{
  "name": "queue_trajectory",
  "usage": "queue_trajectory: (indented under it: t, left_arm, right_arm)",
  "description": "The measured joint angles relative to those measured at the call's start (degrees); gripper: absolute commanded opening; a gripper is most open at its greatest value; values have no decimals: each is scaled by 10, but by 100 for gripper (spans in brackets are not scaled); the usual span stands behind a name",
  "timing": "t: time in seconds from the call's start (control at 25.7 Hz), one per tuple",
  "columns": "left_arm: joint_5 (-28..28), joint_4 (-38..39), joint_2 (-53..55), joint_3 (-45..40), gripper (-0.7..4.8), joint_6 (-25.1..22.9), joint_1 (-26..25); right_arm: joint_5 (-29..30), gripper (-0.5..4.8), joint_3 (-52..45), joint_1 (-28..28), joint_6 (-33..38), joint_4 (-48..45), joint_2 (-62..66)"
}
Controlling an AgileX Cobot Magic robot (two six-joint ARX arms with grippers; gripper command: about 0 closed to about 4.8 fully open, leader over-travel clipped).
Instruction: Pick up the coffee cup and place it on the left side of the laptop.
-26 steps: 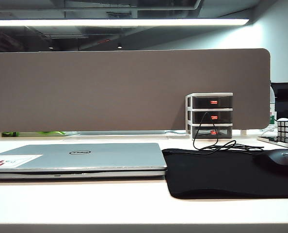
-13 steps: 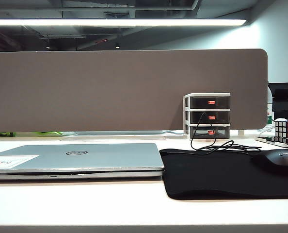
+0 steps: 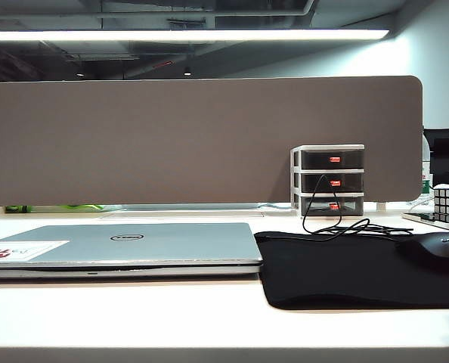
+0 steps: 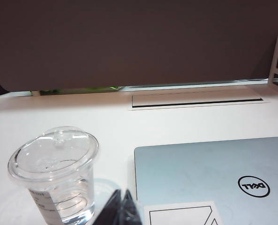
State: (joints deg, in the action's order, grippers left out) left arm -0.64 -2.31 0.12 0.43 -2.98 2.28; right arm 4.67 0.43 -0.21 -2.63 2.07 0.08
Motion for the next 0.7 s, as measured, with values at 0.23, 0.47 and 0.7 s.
queue_trajectory:
  t: [0.23, 0.47, 0.7]
  left_arm:
    - [0, 4, 0, 0, -5, 0, 0]
    - [0, 4, 0, 0, -5, 0, 0]
    - [0, 4, 0, 0, -5, 0, 0]
  right_arm:
    - [0, -1, 0, 0, 0, 0, 0]
    - [0, -1, 0, 0, 0, 0, 0]
    - [0, -1, 0, 0, 0, 0, 0]
